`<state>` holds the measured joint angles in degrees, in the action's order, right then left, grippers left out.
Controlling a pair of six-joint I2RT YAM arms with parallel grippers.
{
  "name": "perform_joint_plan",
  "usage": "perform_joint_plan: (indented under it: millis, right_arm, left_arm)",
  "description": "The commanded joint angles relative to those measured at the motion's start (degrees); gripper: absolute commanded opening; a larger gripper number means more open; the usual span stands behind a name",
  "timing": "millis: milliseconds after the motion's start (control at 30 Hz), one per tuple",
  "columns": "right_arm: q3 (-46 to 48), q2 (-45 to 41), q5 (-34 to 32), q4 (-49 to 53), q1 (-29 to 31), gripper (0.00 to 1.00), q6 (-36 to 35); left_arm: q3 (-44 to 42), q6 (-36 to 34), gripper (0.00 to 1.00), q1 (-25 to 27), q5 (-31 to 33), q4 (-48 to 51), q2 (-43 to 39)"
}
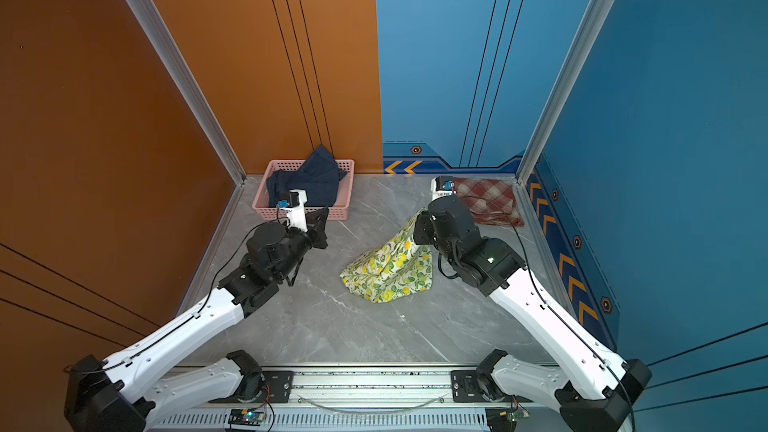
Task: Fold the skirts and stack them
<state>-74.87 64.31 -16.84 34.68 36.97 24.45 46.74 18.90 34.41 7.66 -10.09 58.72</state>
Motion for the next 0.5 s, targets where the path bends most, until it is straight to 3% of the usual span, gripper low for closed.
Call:
perform_joint_plan:
  millis: [0,67,200,333,467]
  right_arm:
    - [-3.44,0.39,-1.91,2.56,-1.59,0.0,-2.64]
    - [-3.59,0.87,-1.45,2.68,-1.68,0.0,-2.41]
    - [-2.97,2.36,-0.92,3.09,-1.58,0.0,-0.42]
    - [-2.11,3.66,-0.04,3.12,-1.29,0.0,1.85]
    - [-1.99,5.04,-0.25,2.94,-0.26,0.0,3.21]
  left_arm:
    - [2.04,2.35,0.0,-1.21,-11.9,10.9,-2.4]
    - [0.44,2.42,0.05,-1.32,-14.61,11.54,-2.64]
    - [-2.83,1.04,0.37,0.87,-21.6,8.83,0.36]
    - [-3.28,-3.39,0.55,8.79,-18.14,5.91,5.04]
    - [-4.34,-3.6,0.65,17.68,-9.26,-3.25,12.04]
